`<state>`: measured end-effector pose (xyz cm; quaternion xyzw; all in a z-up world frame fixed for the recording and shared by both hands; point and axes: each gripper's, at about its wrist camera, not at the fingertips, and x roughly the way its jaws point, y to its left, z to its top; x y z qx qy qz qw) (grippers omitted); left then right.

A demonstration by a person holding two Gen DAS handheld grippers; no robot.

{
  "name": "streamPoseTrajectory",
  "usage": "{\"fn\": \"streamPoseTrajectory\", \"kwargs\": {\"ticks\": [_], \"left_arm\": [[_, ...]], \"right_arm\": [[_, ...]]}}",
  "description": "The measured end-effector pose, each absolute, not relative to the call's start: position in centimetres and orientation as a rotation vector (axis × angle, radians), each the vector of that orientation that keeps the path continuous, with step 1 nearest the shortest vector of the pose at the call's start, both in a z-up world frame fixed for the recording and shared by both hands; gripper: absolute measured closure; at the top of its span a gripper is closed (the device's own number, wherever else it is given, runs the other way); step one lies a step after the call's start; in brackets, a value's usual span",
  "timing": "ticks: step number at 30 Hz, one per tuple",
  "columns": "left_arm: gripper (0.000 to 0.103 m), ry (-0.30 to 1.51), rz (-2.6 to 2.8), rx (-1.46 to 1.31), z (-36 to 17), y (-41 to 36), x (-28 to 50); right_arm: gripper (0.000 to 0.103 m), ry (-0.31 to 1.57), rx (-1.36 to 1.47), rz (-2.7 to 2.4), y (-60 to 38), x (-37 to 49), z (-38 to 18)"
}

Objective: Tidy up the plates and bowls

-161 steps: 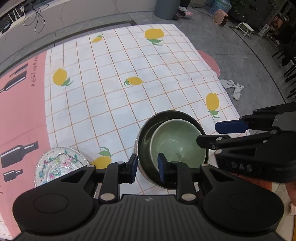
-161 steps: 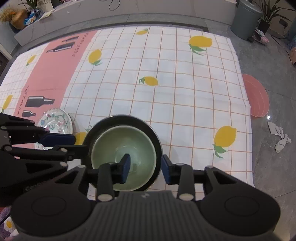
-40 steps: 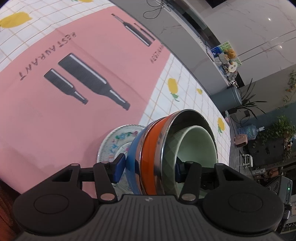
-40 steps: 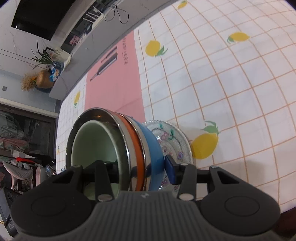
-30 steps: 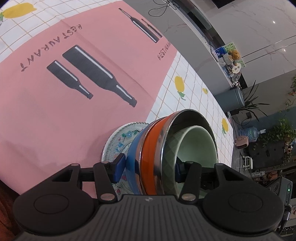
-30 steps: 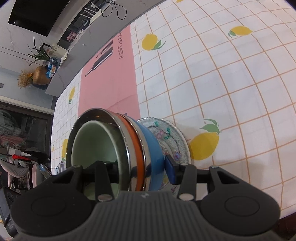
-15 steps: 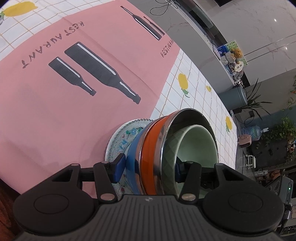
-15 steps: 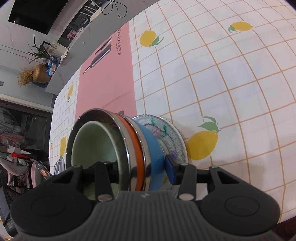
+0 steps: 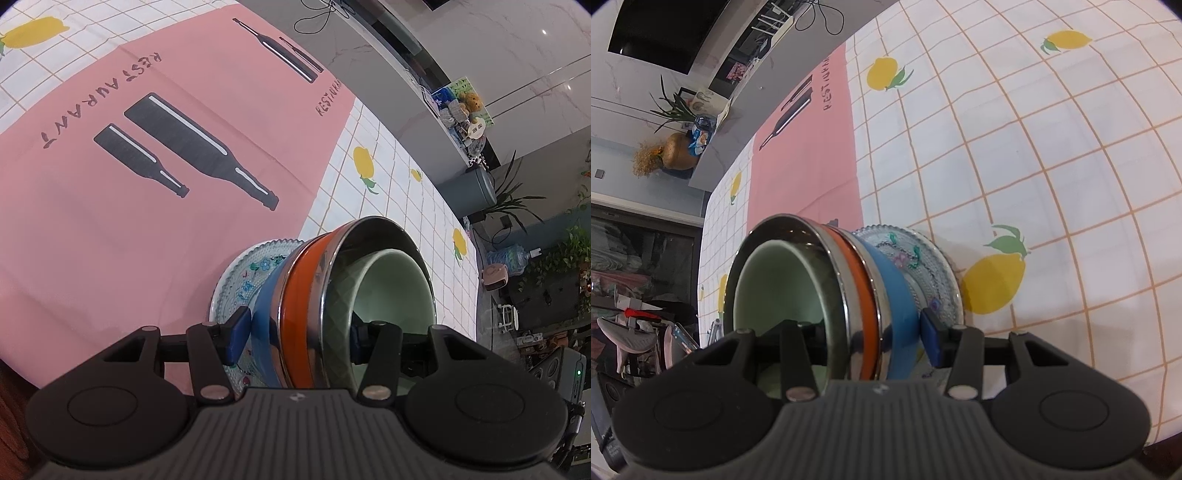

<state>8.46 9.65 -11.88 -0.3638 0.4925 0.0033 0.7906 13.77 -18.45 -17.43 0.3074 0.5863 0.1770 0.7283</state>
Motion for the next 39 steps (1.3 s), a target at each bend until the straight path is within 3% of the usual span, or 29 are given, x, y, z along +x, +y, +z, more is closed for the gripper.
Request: {"fn": "streamPoseTrajectory", "kwargs": {"ticks": [5,12,19,25,39], "left_arm": [[0.038,1.063,0.012,-0.757,-11.8,9.6,8.6],[0.024,1.085,-0.013,-0.738,-11.7,9.7,8.6],[0.024,1.092,-0.028,-0.696,-10.6,10.0,8.5],[0.024,1.025,-0.041,-0.560,-7.3,9.9,8.3],[0.023,0.672,-0.092,-0.162,5.1,5.7,4.5]], "right_arm": [[0.056,1.295,0.666,0.392,-18.3,13.8,-17.2],[0.040,1.268,0.565,0.403,-17.4,13.7,-15.9],[0.029,1.240,0.453,0.382,-16.8,13.6,-14.5],[0.027,1.177,0.355,0.385,-16.8,13.1,-12.0],[0.016,0.739,0.078,0.350,-19.4,8.8,0.5]]}}
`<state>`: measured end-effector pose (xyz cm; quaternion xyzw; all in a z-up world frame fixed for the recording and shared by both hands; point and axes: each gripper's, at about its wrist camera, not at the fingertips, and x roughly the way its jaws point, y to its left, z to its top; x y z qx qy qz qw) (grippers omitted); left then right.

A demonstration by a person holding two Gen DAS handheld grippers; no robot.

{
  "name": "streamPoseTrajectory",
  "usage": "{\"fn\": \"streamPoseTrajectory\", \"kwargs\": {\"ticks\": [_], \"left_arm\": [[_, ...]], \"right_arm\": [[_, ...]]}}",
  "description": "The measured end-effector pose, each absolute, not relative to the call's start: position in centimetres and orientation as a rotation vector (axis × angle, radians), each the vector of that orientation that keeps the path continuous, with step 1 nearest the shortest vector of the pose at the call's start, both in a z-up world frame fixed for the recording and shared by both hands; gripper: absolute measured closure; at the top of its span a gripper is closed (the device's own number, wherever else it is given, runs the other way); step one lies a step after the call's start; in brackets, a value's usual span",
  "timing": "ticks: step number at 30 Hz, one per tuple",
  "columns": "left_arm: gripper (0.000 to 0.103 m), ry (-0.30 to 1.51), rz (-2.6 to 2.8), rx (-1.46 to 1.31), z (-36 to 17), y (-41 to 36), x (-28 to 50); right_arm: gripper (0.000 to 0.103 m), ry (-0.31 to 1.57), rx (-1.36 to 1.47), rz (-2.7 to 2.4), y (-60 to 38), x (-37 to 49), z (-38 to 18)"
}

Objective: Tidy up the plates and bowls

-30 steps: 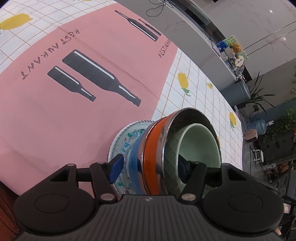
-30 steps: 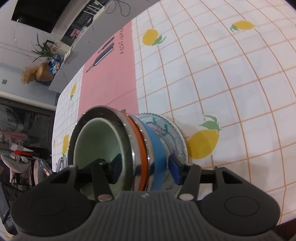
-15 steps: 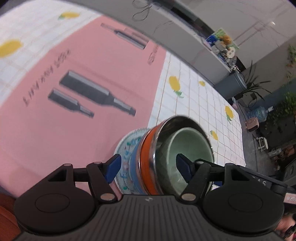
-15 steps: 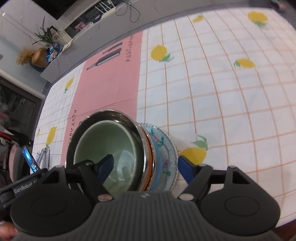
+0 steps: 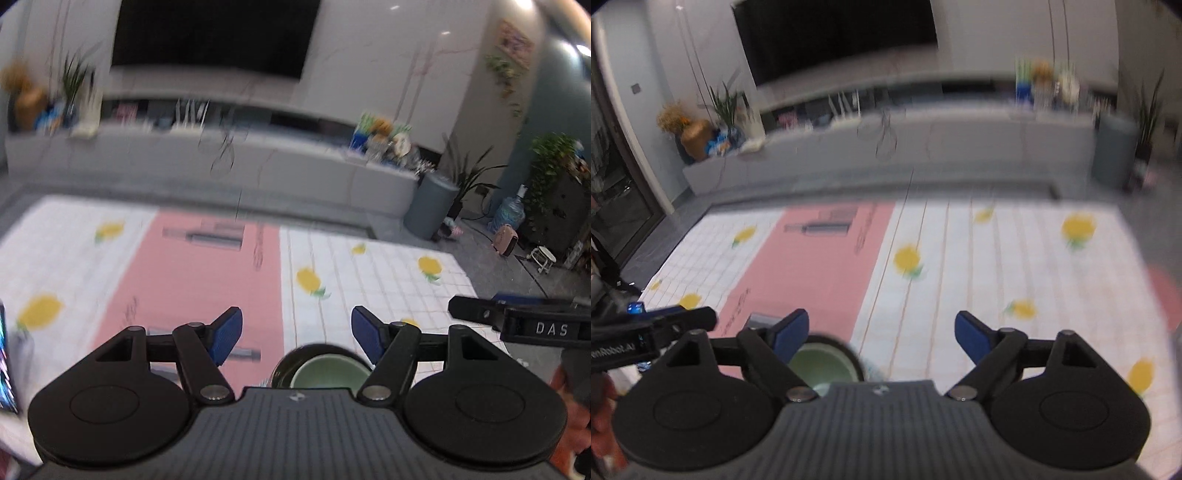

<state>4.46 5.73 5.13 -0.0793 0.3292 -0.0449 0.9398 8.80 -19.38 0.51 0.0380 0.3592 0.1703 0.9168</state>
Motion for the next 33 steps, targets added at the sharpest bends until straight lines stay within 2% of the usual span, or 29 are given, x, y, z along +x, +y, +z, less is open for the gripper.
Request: {"fn": "streamPoseTrajectory", "kwargs": {"ticks": [5,9,12,22,33], "left_arm": [[0.016,0.554,-0.065,-0.036,6.7,2.6,0.8],[0.011,0.482,-0.047,0.033,6.2,0.3,-2.1],[0.010,0.471,-0.059,0.058,4.9,-0.9,-3.7],[0.010,0.647,-0.090,0.059,-0.9,-2.0,-6.6],[0.010,0.747,-0.040,0.016,-3.9,-1.8,-7.3]], "right_arm": [[0.011,0.557,0.026,0.304,-21.4,4.2,3.1],[0.009,0.496,0.042,0.277,-23.0,0.2,3.2],[0.009,0.472,0.026,0.246,-23.4,-2.6,2.5],[0.009,0.479,-0.006,0.238,-23.2,-8.7,-2.5],[0.009,0.632,-0.001,0.201,-23.4,-9.8,-7.2]]}}
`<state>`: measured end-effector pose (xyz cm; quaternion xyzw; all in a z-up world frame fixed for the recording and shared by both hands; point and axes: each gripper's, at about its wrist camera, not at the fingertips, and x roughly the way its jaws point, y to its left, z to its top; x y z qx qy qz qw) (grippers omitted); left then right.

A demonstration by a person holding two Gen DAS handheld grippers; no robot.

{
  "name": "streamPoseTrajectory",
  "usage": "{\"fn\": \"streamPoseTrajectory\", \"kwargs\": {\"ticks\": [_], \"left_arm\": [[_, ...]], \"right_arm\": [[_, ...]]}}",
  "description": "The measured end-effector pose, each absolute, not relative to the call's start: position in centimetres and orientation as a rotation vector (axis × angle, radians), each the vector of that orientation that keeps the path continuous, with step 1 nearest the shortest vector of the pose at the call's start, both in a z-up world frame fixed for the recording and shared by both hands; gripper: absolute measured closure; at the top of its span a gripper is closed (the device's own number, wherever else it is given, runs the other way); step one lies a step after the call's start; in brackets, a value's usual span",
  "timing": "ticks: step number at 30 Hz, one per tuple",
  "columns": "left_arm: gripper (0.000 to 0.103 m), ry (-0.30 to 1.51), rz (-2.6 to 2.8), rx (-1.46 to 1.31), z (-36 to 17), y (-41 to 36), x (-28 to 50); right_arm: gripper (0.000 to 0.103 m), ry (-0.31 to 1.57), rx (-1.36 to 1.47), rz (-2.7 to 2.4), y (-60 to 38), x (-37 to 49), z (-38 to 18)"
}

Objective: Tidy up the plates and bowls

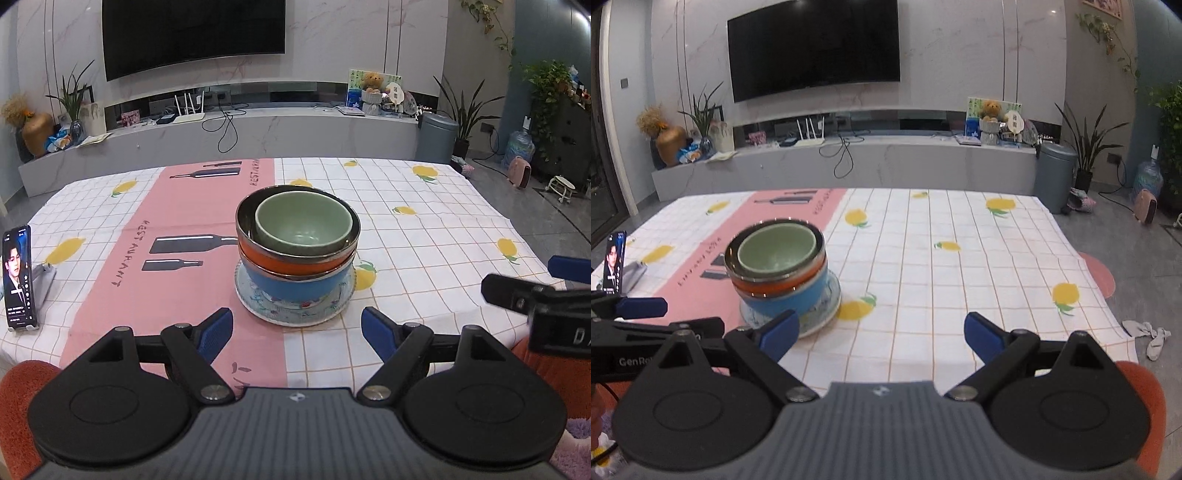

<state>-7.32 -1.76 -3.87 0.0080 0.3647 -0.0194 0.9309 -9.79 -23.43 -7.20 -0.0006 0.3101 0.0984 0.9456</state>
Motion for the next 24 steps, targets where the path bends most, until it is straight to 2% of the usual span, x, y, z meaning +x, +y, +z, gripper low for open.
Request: {"fn": "streamPoseTrajectory", "kwargs": {"ticks": [24], "left_arm": [[0.010,0.742,-0.041,0.027,-3.8,-2.3,-6.7]], "right_arm": [[0.009,0.659,0.000,0.186,-23.4,-8.9,-8.2]]}}
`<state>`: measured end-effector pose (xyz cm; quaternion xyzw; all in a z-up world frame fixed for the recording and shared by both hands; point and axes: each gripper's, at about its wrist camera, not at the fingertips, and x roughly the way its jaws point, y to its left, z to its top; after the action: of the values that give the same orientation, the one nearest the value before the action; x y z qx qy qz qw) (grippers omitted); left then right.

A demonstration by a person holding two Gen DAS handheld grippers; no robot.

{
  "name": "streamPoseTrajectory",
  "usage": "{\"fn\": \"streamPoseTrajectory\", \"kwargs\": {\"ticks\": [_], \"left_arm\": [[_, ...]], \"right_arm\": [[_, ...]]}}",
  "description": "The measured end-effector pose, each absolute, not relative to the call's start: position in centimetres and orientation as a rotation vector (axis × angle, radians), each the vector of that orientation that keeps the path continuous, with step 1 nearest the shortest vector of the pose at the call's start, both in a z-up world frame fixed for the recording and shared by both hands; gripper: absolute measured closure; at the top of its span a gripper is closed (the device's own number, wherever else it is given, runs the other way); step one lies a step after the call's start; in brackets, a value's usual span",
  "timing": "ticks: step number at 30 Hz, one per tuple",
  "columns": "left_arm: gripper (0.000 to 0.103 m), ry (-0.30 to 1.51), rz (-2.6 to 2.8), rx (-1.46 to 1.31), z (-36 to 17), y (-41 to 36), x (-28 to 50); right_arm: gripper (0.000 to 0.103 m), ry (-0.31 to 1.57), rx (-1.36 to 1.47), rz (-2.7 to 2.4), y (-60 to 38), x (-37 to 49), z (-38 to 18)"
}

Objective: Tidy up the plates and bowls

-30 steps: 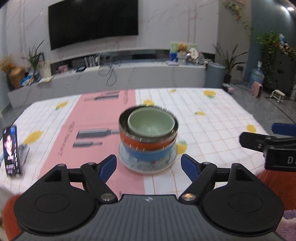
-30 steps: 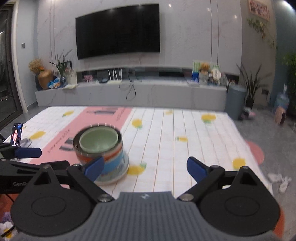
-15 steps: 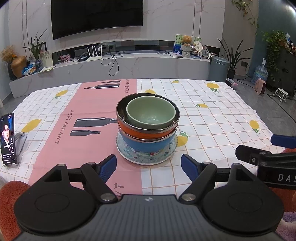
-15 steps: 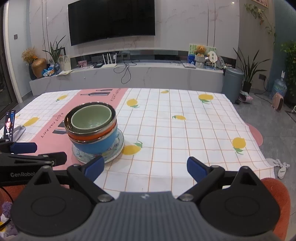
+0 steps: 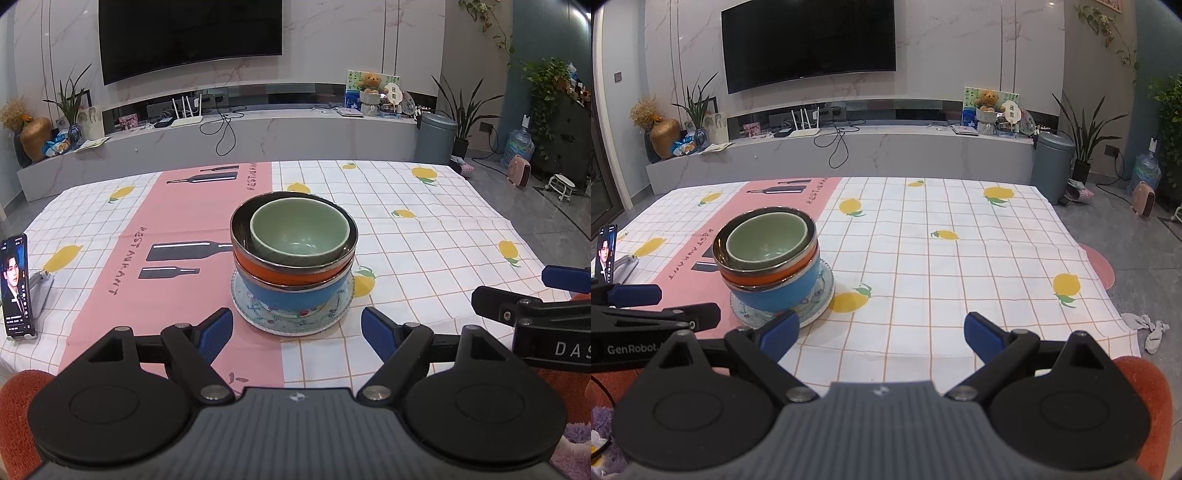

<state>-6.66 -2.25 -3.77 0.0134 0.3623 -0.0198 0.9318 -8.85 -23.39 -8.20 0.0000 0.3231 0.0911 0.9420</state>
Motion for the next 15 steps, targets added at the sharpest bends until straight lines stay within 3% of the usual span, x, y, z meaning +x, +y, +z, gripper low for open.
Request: {"fn": "streamPoseTrajectory", "kwargs": {"ticks": [15], "left_arm": [[0.010,0.702,-0.036,0.039,-3.03,-2.33,-6.93]], "right_arm": [[0.009,0.634,0.005,0.179,-23.43,-9.18,-7.92]]}}
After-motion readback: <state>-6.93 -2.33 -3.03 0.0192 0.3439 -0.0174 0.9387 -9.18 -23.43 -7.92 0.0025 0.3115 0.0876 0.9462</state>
